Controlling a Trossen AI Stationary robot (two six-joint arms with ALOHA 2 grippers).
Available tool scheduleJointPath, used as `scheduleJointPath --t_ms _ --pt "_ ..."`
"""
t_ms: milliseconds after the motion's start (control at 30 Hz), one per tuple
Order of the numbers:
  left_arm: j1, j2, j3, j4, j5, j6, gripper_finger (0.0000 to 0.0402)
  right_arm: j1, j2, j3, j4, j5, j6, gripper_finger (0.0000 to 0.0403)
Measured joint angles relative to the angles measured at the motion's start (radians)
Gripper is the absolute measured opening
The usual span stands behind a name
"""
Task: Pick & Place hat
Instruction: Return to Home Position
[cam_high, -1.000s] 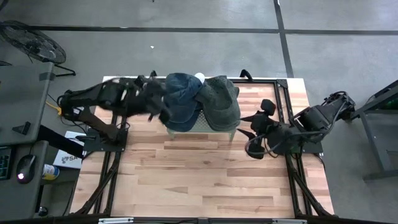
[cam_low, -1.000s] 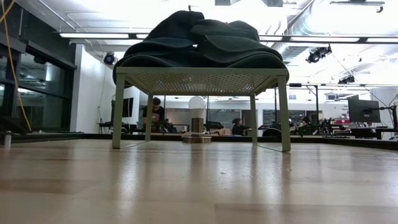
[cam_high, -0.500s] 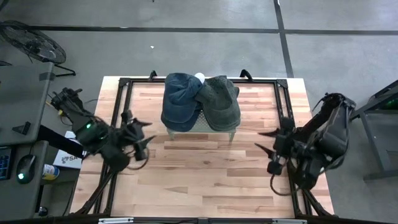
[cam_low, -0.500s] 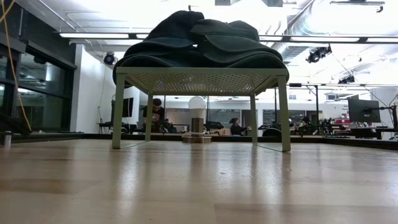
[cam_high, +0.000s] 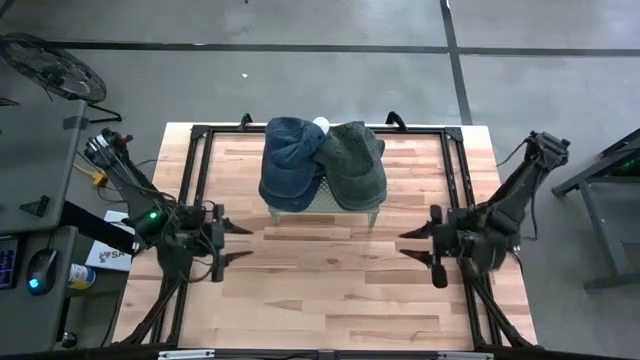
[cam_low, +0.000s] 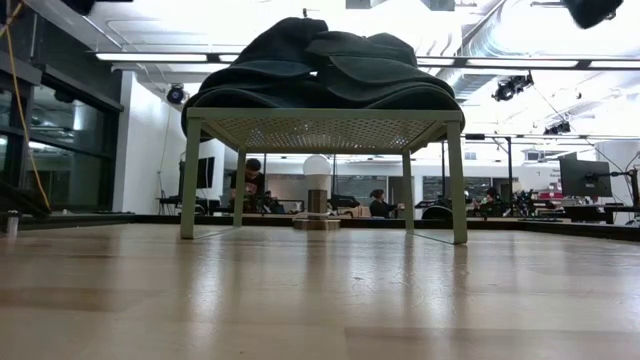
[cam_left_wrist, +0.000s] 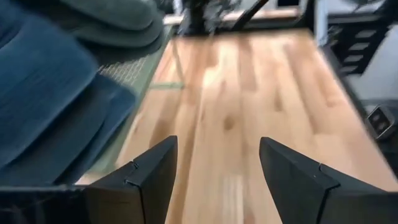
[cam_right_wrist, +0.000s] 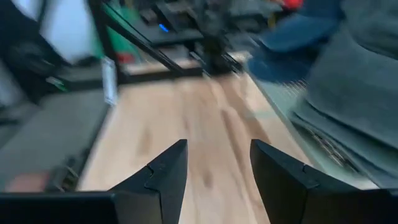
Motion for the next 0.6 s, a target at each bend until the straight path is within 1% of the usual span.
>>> scheduleJointPath --t_ms 67,133,200,300,333,433,500,600 --pt "0.045 -0.027 -0.057 0.149 0.058 0.111 0.0223 -0.058 -0.055 -0.09 0.209 -0.091 -0.149 0.0166" --pt "0.105 -0.059 -0.099 0.273 0.159 0.201 0.0223 -0.124 -0.098 -0.156 0.344 -0.177 -0.256 0.0164" --pt "0.18 -0.073 -0.124 0.361 0.257 0.276 0.0223 -0.19 -0.136 -0.196 0.396 -0.242 -0.309 0.0161" --pt "0.282 -0.082 -0.141 0.36 0.383 0.327 0.0223 -0.275 -0.182 -0.232 0.383 -0.328 -0.326 0.016" --pt "0.306 -0.089 -0.147 0.362 0.408 0.337 0.0223 -0.296 -0.195 -0.243 0.377 -0.353 -0.327 0.016" --pt "0.354 -0.111 -0.185 0.374 0.43 0.351 0.0223 -0.339 -0.231 -0.283 0.374 -0.399 -0.331 0.016" --pt "0.373 -0.128 -0.233 0.393 0.431 0.355 0.0223 -0.352 -0.254 -0.309 0.374 -0.404 -0.331 0.016" --pt "0.383 -0.188 -0.321 0.494 0.439 0.367 0.0223 -0.357 -0.299 -0.359 0.377 -0.399 -0.332 0.016"
